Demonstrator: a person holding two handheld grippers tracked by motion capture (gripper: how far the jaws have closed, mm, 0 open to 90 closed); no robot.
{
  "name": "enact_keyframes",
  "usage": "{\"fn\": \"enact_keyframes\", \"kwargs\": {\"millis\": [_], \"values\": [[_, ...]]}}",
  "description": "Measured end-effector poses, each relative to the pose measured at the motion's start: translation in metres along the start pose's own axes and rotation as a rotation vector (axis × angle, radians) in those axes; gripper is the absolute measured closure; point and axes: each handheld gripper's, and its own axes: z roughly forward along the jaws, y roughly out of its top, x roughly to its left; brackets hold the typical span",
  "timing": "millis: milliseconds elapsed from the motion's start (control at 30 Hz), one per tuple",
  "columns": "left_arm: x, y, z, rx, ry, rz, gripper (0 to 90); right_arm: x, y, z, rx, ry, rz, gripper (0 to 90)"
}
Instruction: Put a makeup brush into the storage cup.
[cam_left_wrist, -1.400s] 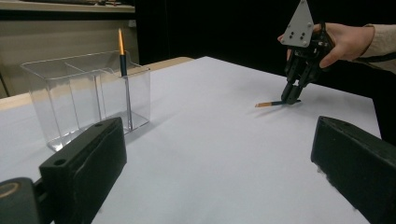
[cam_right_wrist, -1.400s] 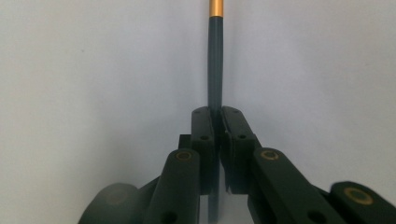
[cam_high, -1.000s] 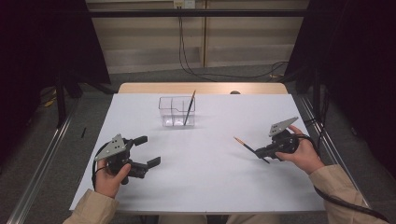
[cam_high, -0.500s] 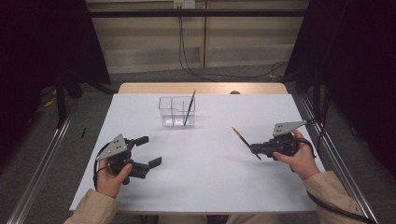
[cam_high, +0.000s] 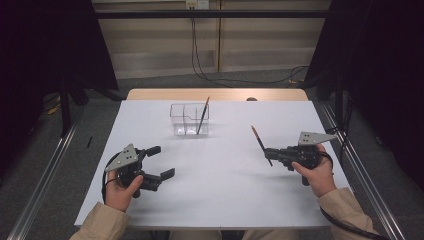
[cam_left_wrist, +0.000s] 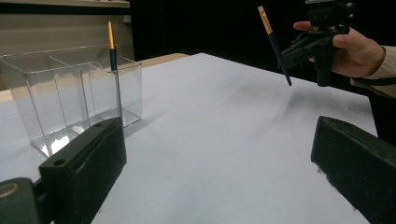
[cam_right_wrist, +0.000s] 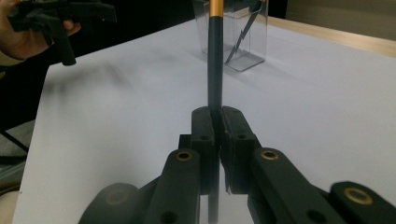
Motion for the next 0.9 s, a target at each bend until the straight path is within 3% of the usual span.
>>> {"fn": "enact_keyframes", "kwargs": {"millis": [433, 900], "values": [[0.0, 0.0, 0.005, -0.003, -0.005, -0.006, 3.2, 0.006, 0.004, 0.004, -0.083, 0.022, -0.008, 84.8], [0.0, 0.007, 0.012, -0.026, -0.006, -0.004, 3.0, 0.016, 0.009, 0.018, -0.106, 0.064, -0.009, 84.8]]}}
